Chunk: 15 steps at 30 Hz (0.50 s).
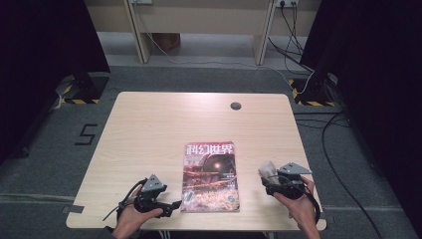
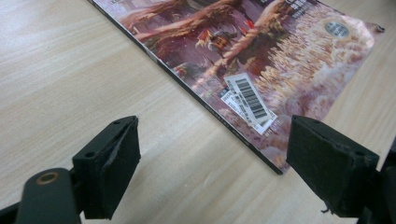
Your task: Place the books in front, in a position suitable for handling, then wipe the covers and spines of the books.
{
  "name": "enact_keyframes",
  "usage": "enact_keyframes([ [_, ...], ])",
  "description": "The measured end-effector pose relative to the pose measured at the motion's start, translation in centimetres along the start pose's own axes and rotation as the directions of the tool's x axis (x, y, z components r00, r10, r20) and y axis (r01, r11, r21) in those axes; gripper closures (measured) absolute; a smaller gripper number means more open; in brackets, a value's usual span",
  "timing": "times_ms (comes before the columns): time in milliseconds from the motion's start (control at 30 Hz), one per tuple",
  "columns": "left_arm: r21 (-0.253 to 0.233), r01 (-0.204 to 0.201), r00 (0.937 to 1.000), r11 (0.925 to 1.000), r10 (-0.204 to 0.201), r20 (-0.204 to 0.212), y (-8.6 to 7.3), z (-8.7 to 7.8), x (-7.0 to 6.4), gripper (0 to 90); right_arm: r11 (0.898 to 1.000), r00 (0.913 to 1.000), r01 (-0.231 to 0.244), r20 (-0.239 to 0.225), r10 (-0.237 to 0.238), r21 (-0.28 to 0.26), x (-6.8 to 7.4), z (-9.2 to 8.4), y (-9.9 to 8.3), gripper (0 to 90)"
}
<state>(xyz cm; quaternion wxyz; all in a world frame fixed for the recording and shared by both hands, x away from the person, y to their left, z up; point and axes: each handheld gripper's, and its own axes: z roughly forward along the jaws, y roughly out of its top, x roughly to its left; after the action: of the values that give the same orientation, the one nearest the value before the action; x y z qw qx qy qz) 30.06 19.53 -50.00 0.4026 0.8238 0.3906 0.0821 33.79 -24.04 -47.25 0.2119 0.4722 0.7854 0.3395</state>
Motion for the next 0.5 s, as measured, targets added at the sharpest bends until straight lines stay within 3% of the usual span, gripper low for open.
enact_keyframes([
  [133, -0.017, -0.005, 1.0, 0.9998, 0.005, 0.006, 0.1, -0.4, -0.3, 16.3, 0.999, 0.9999, 0.015, 0.0, -0.015, 0.031, -0.6, 0.4, -0.6, 40.1],
  [500, -0.008, -0.008, 1.0, 0.9999, 0.008, 0.001, 0.3, 0.3, -0.4, 16.3, 0.997, 0.9997, 0.022, -0.003, -0.022, 0.073, -1.5, 1.4, -1.4, 44.1],
])
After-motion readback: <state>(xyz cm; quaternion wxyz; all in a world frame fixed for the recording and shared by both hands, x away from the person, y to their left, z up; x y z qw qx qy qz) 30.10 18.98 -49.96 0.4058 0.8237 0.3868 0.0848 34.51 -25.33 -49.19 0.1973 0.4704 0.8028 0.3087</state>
